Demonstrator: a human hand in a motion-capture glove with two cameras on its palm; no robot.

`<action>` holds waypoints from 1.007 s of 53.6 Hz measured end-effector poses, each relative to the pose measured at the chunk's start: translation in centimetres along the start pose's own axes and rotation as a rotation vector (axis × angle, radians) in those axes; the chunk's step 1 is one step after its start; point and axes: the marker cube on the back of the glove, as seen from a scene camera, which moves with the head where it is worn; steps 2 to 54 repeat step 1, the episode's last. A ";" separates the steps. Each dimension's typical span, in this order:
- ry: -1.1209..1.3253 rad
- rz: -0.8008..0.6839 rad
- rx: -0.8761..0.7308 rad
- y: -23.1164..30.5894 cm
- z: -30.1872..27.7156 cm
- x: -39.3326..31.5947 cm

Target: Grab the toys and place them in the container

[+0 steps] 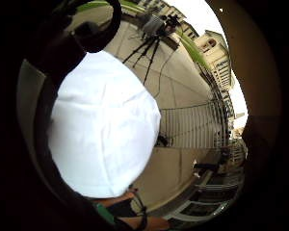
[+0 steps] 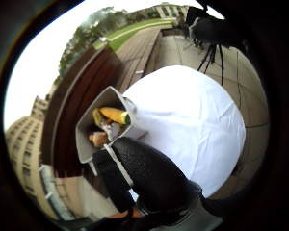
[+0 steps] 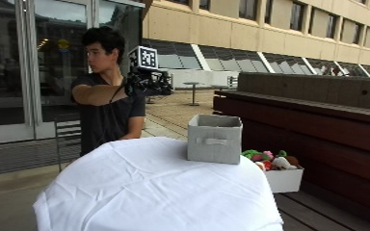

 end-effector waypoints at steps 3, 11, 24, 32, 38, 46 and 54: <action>-0.002 -0.002 0.000 -0.1 0.1 0.1; -0.002 -0.002 0.000 -0.1 0.1 0.1; -0.002 -0.002 0.000 -0.1 0.1 0.1; -0.002 -0.002 0.000 -0.1 0.1 0.1; -0.002 -0.002 0.000 -0.1 0.1 0.1; -0.002 -0.002 0.000 -0.1 0.1 0.1; -0.002 -0.002 0.000 -0.1 0.1 0.1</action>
